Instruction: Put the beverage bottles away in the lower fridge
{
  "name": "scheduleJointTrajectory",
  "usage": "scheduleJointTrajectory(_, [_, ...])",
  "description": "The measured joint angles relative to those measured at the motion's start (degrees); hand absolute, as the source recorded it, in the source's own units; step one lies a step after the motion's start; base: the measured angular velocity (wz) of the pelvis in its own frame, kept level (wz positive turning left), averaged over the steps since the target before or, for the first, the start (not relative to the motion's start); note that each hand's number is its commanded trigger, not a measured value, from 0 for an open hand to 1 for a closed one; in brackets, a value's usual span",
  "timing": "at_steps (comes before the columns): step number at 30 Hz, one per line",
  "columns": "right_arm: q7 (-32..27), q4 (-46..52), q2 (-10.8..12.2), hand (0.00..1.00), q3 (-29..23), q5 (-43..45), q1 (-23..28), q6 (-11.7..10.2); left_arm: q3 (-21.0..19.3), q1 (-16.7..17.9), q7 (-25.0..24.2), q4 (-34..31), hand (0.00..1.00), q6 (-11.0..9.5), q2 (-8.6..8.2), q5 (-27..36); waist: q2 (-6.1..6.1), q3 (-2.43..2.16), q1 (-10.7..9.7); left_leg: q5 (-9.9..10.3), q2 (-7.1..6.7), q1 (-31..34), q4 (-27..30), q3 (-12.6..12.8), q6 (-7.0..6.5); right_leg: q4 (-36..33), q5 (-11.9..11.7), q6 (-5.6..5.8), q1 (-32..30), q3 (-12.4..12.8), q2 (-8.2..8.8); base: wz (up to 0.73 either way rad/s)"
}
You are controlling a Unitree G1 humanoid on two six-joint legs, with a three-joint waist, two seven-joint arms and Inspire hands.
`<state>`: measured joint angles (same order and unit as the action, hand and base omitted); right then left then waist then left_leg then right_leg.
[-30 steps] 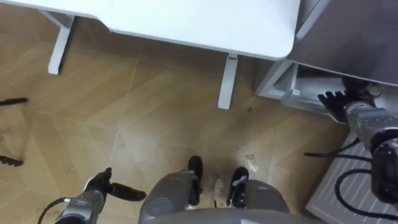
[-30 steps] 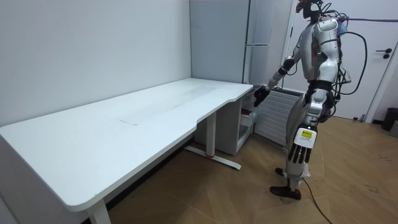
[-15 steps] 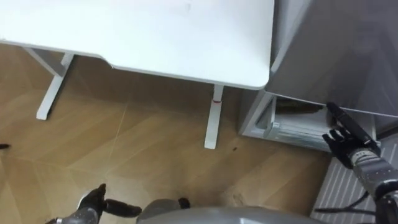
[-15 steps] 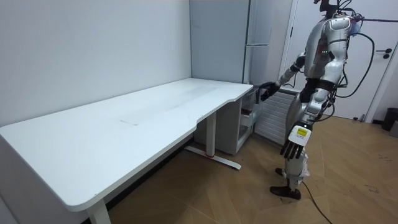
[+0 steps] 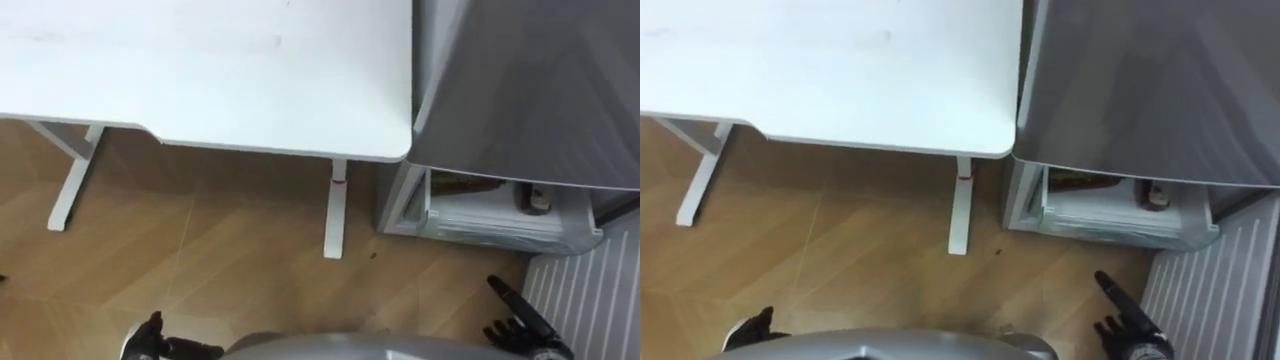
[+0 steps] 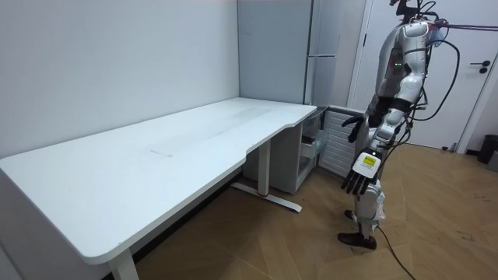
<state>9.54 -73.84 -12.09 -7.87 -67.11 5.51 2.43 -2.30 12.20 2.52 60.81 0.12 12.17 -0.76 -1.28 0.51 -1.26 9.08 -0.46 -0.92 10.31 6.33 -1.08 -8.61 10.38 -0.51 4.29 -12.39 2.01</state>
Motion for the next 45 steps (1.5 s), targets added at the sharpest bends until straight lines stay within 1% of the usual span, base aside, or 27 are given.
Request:
scheduleJointTrajectory(2, [-0.1,0.0,0.7,0.00,-0.1,0.5,1.0,0.0,0.0,0.6,0.8,0.0,0.00,0.0,-0.16,-0.3,-0.12,-0.06,-0.3,0.3,0.16,-0.2,0.0,0.5,0.10,0.0,0.0,-0.01,0.1,1.0,-0.20,-0.15])
scheduleJointTrajectory(4, [-0.4,-0.4,1.3,0.00,-0.8,1.7,2.1,-0.1,-0.4,0.6,0.9,-0.1,0.00,0.0,-0.33,-1.2,-0.24,-0.02,-0.9,0.5,0.14,-0.7,-0.1,0.5,0.12,0.1,0.1,0.03,0.7,1.0,-0.19,-0.02])
scheduleJointTrajectory(6, [-0.8,-0.3,1.7,0.00,-1.7,2.4,2.7,-0.1,-1.9,0.8,0.8,-0.1,0.00,0.0,-1.12,-1.2,-0.13,-0.17,-1.0,0.7,0.08,-1.0,-0.1,0.5,0.08,0.0,0.2,0.12,0.9,1.1,-0.12,-0.02])
scheduleJointTrajectory(8, [-1.4,-0.4,2.3,0.00,-2.6,2.7,3.3,-0.3,-2.3,0.9,0.8,-0.1,0.00,0.0,-1.71,-1.2,-0.09,-0.20,-1.5,0.7,0.02,-1.3,-0.3,0.6,0.06,0.0,0.3,0.16,0.9,1.4,-0.08,-0.05])
scheduleJointTrajectory(12, [-1.4,-2.3,2.9,0.00,-3.3,7.0,3.4,-0.5,-2.3,0.6,0.5,0.2,0.00,-0.1,-2.50,-1.2,-0.02,-0.07,-1.8,0.7,-0.05,-2.3,-0.7,0.6,0.04,0.1,0.5,0.27,1.7,1.8,-0.09,-0.03])
scheduleJointTrajectory(15, [-1.4,-3.5,3.2,0.00,-4.0,9.4,3.4,-0.5,-2.4,0.0,-0.3,0.8,0.00,-0.2,-2.59,-1.5,0.04,0.01,-2.1,0.7,-0.09,-3.0,-0.8,0.6,0.05,0.3,0.5,0.27,2.6,2.1,-0.12,-0.01])
scheduleJointTrajectory(18, [-1.4,-4.2,3.4,0.00,-4.8,10.4,3.4,-0.3,-2.5,0.0,-1.0,1.0,0.00,-0.2,-2.60,-2.3,0.21,-0.03,-2.3,0.8,-0.12,-3.7,-0.8,0.5,0.02,0.7,0.5,0.28,3.1,2.2,-0.13,0.00])
scheduleJointTrajectory(20, [-1.4,-4.2,3.7,0.00,-6.0,10.1,3.4,-0.3,-3.7,0.2,-1.0,1.0,0.00,-0.2,-2.69,-2.6,0.22,-0.04,-2.4,0.8,-0.08,-3.8,-0.8,0.5,0.02,0.7,0.5,0.27,3.2,2.2,-0.16,0.00])
scheduleJointTrajectory(22, [-1.4,-4.2,3.8,0.00,-7.0,8.0,3.3,-0.3,-4.3,0.3,-1.0,1.0,0.00,-0.2,-2.68,-2.7,0.26,-0.06,-2.6,0.8,-0.09,-3.7,-0.8,0.5,0.02,0.7,0.5,0.27,3.1,2.2,-0.16,0.00])
scheduleJointTrajectory(27, [-1.4,-4.3,3.8,0.00,-8.1,1.1,2.3,-0.1,-4.3,0.3,-0.7,1.0,0.00,-0.2,-2.67,-3.9,0.63,-0.23,-3.0,0.8,-0.09,-3.7,-0.9,0.6,0.02,0.6,0.5,0.27,3.0,2.5,-0.22,-0.01])
scheduleJointTrajectory(28, [-1.4,-4.2,3.8,0.00,-8.3,-0.9,2.3,0.1,-4.3,0.2,-0.6,1.0,0.00,-0.2,-2.68,-3.9,0.88,-0.34,-3.1,0.8,-0.07,-3.7,-0.9,0.6,0.02,0.6,0.5,0.27,2.9,2.7,-0.25,0.00])
scheduleJointTrajectory(32, [-1.4,-4.1,3.9,0.00,-10.9,-6.6,1.9,0.1,-4.3,0.2,-0.5,1.1,0.00,-0.1,-2.68,-3.9,1.03,-0.40,-3.2,0.8,-0.16,-3.7,-1.1,0.7,0.03,0.4,0.5,0.27,3.2,2.8,-0.24,0.00])
scheduleJointTrajectory(41, [-1.5,-1.7,4.1,0.00,-11.4,-13.0,1.0,-0.1,-4.2,0.1,-0.6,1.2,0.00,0.3,-2.69,-4.0,1.01,-0.34,-3.2,0.8,-0.17,-3.6,-1.2,0.6,0.03,0.8,0.6,0.30,2.9,2.8,-0.24,0.00])
scheduleJointTrajectory(45, [-1.7,-1.7,4.1,0.00,-11.4,-13.7,0.6,-0.3,-4.2,0.1,-0.6,1.2,0.00,0.3,-2.69,-4.0,0.99,-0.36,-3.2,0.8,-0.19,-3.6,-1.2,0.6,0.03,0.8,0.6,0.30,2.8,2.8,-0.24,0.00])
